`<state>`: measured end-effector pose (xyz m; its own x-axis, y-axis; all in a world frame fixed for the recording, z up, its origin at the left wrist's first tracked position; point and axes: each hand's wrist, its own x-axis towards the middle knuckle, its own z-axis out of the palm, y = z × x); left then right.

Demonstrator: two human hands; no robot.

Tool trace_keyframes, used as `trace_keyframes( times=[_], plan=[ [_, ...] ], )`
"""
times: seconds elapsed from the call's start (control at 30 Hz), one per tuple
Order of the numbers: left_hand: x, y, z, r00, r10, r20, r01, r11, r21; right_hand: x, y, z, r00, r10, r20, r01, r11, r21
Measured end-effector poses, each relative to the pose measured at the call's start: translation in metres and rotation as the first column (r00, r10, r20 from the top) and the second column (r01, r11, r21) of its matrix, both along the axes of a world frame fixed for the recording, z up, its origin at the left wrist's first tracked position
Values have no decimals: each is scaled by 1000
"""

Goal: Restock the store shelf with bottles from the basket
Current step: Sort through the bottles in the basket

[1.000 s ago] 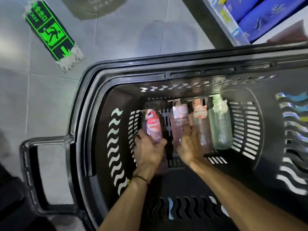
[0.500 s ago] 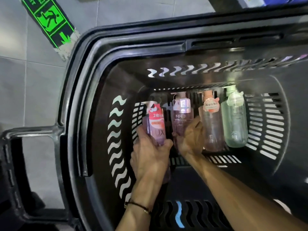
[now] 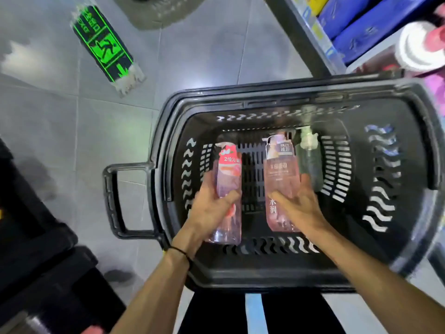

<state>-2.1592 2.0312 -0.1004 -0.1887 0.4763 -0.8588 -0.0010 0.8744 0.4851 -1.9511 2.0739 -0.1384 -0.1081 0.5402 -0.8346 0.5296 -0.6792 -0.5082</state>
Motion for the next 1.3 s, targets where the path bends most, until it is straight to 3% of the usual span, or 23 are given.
trace_keyframes(
  times=[0.17, 0.43, 0.63, 0.83, 1.1, 1.3],
  plan=[
    [-3, 1, 101, 995, 60, 84, -63, 997, 37, 12, 9, 140, 999, -18, -27, 20, 994, 109],
    [15, 9, 307, 995, 82, 65, -95, 969, 227, 18, 21, 362, 992, -39, -119, 66, 969, 237],
    [25, 19, 433, 986, 150, -68, -112, 914, 389, 26, 24, 501, 976, -70, -205, 143, 920, 365],
    [27, 20, 535, 980, 175, -94, -90, 814, 574, 30, 25, 593, 958, -56, -282, 191, 856, 480],
    [37, 16, 629, 997, 27, -75, 33, 711, 702, 45, 6, 673, 934, 4, -358, 235, 749, 620],
    [52, 15, 664, 990, -82, -114, 140, 600, 787, 60, -38, 720, 895, -169, -414, 421, 629, 654]
  ],
)
